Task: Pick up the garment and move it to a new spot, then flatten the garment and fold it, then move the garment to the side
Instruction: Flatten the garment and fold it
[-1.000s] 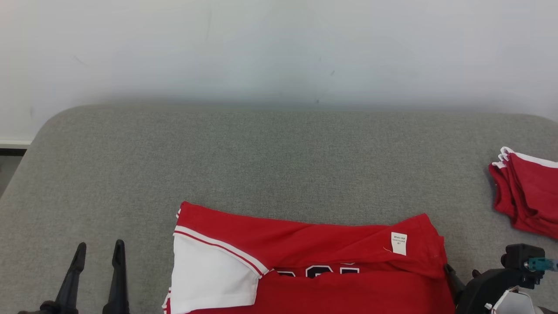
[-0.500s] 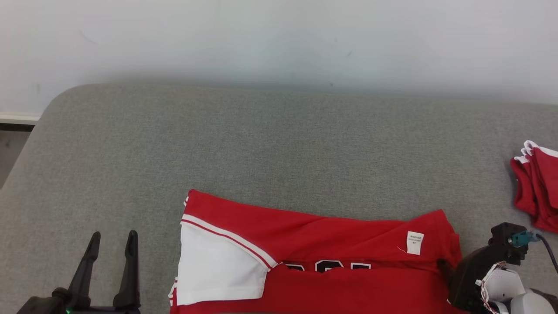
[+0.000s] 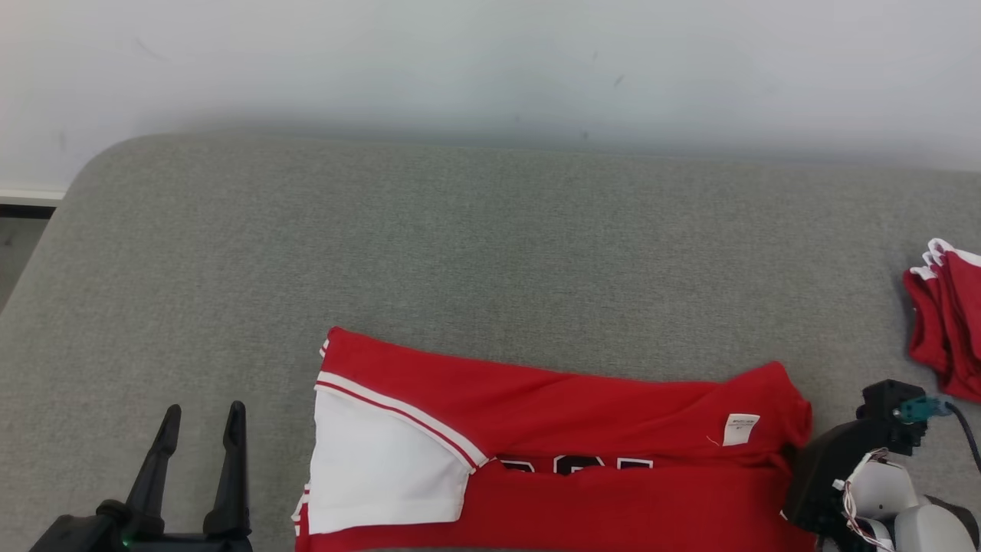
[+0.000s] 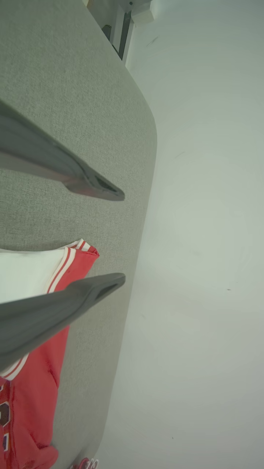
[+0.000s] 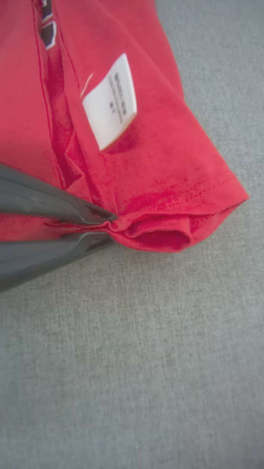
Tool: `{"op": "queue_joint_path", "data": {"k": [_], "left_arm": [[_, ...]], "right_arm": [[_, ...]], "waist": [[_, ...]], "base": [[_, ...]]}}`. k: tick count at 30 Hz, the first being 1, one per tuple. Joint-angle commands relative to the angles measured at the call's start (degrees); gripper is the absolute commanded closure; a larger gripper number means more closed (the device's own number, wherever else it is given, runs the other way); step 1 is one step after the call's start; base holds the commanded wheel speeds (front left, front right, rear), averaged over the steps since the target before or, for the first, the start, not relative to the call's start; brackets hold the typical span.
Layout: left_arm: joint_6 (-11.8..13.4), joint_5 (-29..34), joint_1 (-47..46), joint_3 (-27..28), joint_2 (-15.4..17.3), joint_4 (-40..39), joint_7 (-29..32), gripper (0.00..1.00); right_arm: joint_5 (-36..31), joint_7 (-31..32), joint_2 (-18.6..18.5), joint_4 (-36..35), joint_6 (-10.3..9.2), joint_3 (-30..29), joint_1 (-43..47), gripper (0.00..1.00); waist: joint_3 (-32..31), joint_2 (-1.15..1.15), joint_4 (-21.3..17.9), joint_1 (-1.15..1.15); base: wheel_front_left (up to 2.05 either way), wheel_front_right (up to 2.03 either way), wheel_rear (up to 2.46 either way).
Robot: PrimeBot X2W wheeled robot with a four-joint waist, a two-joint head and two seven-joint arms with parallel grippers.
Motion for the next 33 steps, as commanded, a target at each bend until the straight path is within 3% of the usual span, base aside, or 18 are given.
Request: {"op": "queue_joint_path", "data": {"k": [1, 13, 18, 24, 33], "left_arm": [[0.05, -0.41, -0.43, -0.04, -0.28, 0.08, -0.35, 0.0], [-0.2, -0.53, -1.17, -0.25, -0.36, 0.76, -0.78, 0.0], [-0.46, -0.6, -0.92, -0.19, -0.24, 0.75, -0.9, 0.0], [-0.52, -0.83, -0.09, 0.08, -0.17, 0.53, -1.01, 0.0], [-0.51, -1.23, 1.2, 0.43, -0.24, -0.1, -1.22, 0.0]], "right_arm": [[-0.69, -0.56, -0.27, -0.06, -0.21, -1.27, 0.41, 1.0], [-6.28, -3.77, -0.23, -9.62, -0.18, -13.44, 2.46, 1.0], [-7.94, -2.51, -0.2, -14.55, -0.17, -15.36, 3.39, 1.0], [-3.55, 0.66, -0.15, -18.08, -0.17, -10.45, 4.81, 1.0], [8.68, 3.2, -0.14, -22.19, -0.16, 8.72, 8.13, 1.0]], "waist": [[0.13, 0.0, -0.64, 0.0], [-0.07, 0.0, -3.59, 0.0], [-0.31, 0.0, -4.03, 0.0], [-0.67, 0.0, -4.19, 0.0], [-0.98, 0.0, -3.82, 0.0]], "base": [[0.0, 0.0, 0.0], [0.0, 0.0, 0.0], [0.0, 0.0, 0.0], [0.0, 0.0, 0.0], [0.0, 0.0, 0.0]]}}
